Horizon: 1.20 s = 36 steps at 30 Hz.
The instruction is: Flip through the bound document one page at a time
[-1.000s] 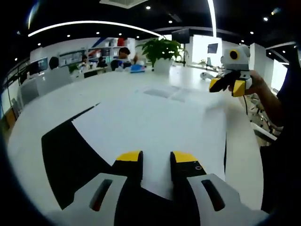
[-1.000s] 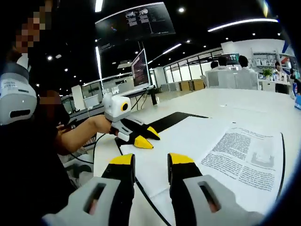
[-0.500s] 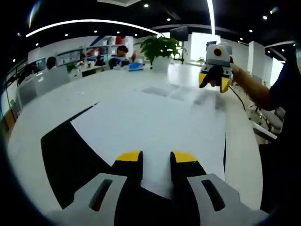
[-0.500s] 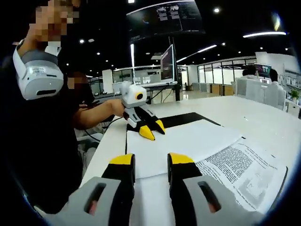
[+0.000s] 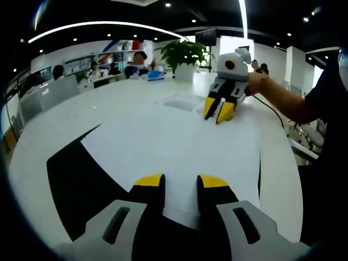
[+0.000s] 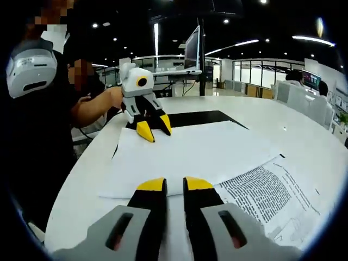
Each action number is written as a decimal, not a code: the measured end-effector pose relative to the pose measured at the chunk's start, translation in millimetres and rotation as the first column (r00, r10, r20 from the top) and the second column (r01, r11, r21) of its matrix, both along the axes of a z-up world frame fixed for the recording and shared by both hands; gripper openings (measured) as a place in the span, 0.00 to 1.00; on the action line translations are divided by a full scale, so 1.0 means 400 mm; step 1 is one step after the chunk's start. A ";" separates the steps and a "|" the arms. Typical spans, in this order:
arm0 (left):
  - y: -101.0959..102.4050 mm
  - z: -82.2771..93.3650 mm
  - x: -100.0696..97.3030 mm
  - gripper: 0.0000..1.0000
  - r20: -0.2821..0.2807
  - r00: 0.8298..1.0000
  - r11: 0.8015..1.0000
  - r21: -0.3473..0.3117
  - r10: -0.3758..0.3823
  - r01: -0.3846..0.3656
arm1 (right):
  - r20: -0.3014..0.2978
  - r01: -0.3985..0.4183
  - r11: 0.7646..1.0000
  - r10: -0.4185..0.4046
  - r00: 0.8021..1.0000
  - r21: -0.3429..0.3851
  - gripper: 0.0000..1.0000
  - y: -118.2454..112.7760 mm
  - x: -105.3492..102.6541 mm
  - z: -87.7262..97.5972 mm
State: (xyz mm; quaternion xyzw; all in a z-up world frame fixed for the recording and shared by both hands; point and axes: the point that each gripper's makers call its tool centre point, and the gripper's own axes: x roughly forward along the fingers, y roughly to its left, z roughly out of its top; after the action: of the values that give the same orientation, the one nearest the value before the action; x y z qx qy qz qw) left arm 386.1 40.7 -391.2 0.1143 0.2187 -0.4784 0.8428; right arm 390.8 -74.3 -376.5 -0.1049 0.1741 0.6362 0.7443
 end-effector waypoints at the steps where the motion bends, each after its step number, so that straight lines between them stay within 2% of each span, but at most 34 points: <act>1: -0.001 0.000 0.000 0.26 0.001 1.000 1.000 0.000 0.000 0.000 | -0.014 0.012 1.000 -0.012 1.000 0.012 0.07 -0.003 0.005 0.000; 3: -0.001 0.000 -0.001 0.26 0.002 1.000 1.000 -0.002 0.001 -0.001 | -0.011 0.016 1.000 -0.016 1.000 0.021 0.03 -0.007 0.013 -0.003; 11: 0.001 0.001 -0.003 0.26 0.012 1.000 1.000 -0.017 -0.001 0.001 | -0.002 -0.014 0.999 0.014 1.000 0.040 0.02 -0.005 0.015 0.001; 13: 0.001 0.001 -0.003 0.26 0.014 1.000 1.000 -0.020 0.000 0.000 | 0.009 0.005 0.999 -0.005 1.000 0.039 0.02 -0.005 0.033 0.004; 19: 0.000 0.004 -0.002 0.26 0.019 1.000 1.000 -0.016 -0.005 0.005 | -0.018 0.077 0.996 -0.077 0.997 0.043 0.02 -0.010 0.100 0.008; 23: 0.000 0.005 -0.002 0.26 0.022 1.000 1.000 -0.017 -0.006 0.006 | -0.066 0.080 0.995 -0.076 0.995 0.063 0.02 -0.006 0.125 0.012; 25: 0.000 0.006 -0.002 0.26 0.023 1.000 1.000 -0.017 -0.005 0.006 | -0.068 0.075 0.995 -0.070 0.995 0.066 0.02 -0.004 0.131 0.014; 27: -0.001 0.006 -0.001 0.26 0.025 1.000 1.000 -0.018 -0.005 0.005 | -0.025 0.107 0.992 -0.106 0.994 0.063 0.02 -0.004 0.162 0.016; 30: 0.000 0.007 -0.001 0.26 0.030 1.000 1.000 -0.020 -0.008 0.009 | -0.030 0.137 0.989 -0.135 0.990 0.059 0.02 -0.003 0.194 0.011; 36: 0.002 0.007 0.000 0.26 0.034 0.999 1.000 -0.025 -0.010 0.011 | -0.041 0.132 0.990 -0.131 0.991 0.041 0.02 0.009 0.233 0.010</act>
State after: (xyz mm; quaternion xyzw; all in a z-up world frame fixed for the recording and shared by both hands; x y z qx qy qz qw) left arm 386.2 41.6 -388.5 0.1129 0.1978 -0.4836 0.8451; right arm 484.1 -70.7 -372.3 -0.0649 0.1810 0.5912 0.7832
